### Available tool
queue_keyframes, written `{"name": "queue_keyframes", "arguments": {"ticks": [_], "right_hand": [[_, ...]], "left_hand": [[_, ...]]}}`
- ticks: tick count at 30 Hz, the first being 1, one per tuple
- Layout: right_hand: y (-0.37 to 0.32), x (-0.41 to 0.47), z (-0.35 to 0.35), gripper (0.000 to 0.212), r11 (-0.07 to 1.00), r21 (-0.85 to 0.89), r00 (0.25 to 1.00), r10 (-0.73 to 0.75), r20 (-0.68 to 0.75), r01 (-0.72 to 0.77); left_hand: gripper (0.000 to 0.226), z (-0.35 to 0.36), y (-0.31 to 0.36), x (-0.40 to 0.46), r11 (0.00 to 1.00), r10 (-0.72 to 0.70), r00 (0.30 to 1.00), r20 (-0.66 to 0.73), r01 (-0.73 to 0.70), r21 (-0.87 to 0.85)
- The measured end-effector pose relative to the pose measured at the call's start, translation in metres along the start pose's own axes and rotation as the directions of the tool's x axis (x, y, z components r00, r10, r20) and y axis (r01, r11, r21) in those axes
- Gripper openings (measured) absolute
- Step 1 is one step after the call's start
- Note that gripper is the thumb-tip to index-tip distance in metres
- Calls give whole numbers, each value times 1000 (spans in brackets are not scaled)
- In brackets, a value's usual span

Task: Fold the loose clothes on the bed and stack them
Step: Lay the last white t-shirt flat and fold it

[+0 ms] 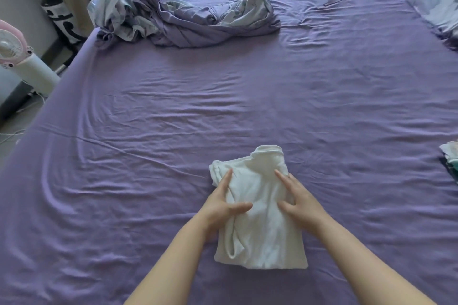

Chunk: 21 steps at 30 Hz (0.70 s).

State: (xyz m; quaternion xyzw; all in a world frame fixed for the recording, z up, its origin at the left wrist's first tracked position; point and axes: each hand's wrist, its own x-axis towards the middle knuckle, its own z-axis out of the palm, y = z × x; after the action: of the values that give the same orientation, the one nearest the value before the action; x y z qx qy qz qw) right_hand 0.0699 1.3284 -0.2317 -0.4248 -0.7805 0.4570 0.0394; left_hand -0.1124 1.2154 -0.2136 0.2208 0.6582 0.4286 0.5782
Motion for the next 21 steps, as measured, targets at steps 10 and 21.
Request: {"name": "queue_keyframes", "arguments": {"ticks": [10,21], "right_hand": [[1,-78,-133,75,999,-3,985,37,-169,-38],[122,-159,-314,74,986,-119,965,83,-247,-115]], "left_hand": [[95,107,76,-27,992,118,983,143,-112,-51],[104,337,121,-16,985,147,965,216,-163,56]]}}
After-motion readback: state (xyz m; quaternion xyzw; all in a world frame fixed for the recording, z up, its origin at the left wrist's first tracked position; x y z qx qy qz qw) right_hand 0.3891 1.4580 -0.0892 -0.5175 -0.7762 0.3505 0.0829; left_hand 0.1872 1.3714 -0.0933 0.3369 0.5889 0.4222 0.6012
